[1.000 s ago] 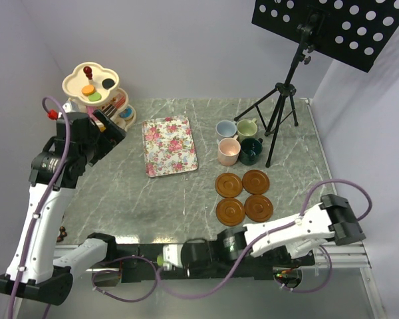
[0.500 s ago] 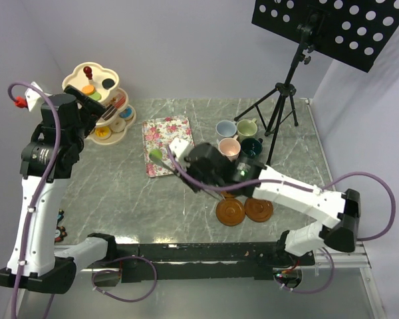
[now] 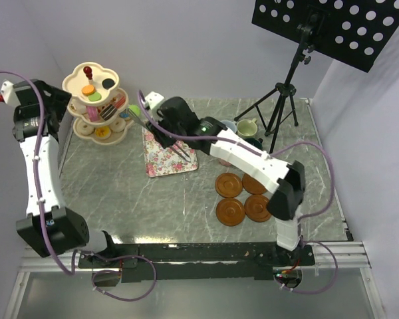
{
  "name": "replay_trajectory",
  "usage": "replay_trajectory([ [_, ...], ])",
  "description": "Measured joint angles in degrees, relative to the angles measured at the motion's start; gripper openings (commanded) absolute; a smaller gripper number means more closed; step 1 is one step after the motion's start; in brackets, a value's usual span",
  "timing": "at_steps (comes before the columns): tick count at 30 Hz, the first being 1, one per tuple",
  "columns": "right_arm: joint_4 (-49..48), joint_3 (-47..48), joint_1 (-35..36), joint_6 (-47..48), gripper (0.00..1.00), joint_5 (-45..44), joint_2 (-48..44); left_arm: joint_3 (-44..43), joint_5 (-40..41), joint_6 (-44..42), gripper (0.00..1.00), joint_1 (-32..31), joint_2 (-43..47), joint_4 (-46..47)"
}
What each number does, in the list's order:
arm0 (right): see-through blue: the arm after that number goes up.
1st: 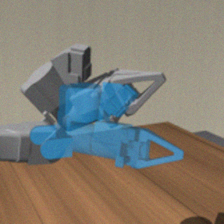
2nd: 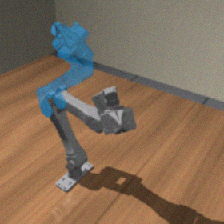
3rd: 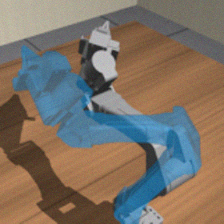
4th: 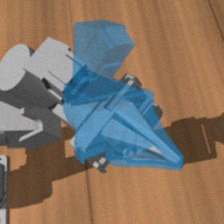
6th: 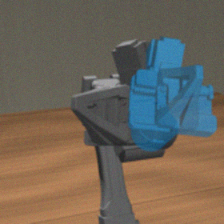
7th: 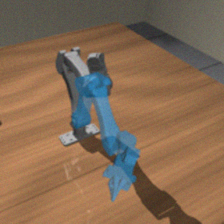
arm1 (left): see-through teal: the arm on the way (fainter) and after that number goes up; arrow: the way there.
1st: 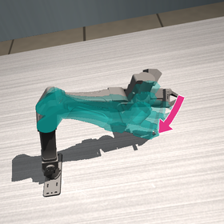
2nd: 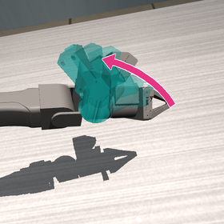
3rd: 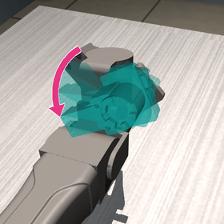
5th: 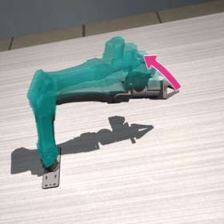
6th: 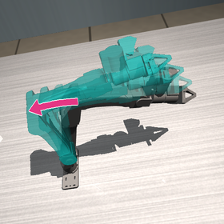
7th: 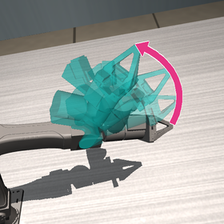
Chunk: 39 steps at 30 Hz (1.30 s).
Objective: Serve the afternoon tea
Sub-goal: Adjust the desert table at the center of the board.
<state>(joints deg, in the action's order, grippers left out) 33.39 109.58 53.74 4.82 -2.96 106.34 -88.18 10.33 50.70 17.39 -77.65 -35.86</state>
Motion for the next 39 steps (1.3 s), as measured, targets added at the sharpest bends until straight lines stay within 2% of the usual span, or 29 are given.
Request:
replay_trajectory([
  [4, -0.02, 9.25, -1.49, -0.79, 0.38, 1.18, 6.69, 0.02, -6.34, -0.31, 0.86, 4.09, -3.76, 4.96],
  [13, -1.57, 23.69, -3.34, -3.13, 0.37, 4.33, 17.4, 0.0, -15.54, -2.21, 0.86, 4.28, -11.06, 11.93],
  [21, -3.61, 24.79, -3.82, -5.2, 0.37, 6.27, 19.76, -3.8, -17.62, -3.74, 0.76, 4.68, -17.07, 12.72],
  [31, -5.84, 27.91, -3.96, -6.73, 0.36, 7.26, 22.03, -7.8, -18.51, -4.0, 0.68, 5.64, -23.02, 12.79],
  [39, -6.95, 28.22, -3.98, -7.34, 0.36, 7.3, 22.49, -11.1, -20.33, -3.82, 0.47, 5.64, -27.43, 13.03],
])
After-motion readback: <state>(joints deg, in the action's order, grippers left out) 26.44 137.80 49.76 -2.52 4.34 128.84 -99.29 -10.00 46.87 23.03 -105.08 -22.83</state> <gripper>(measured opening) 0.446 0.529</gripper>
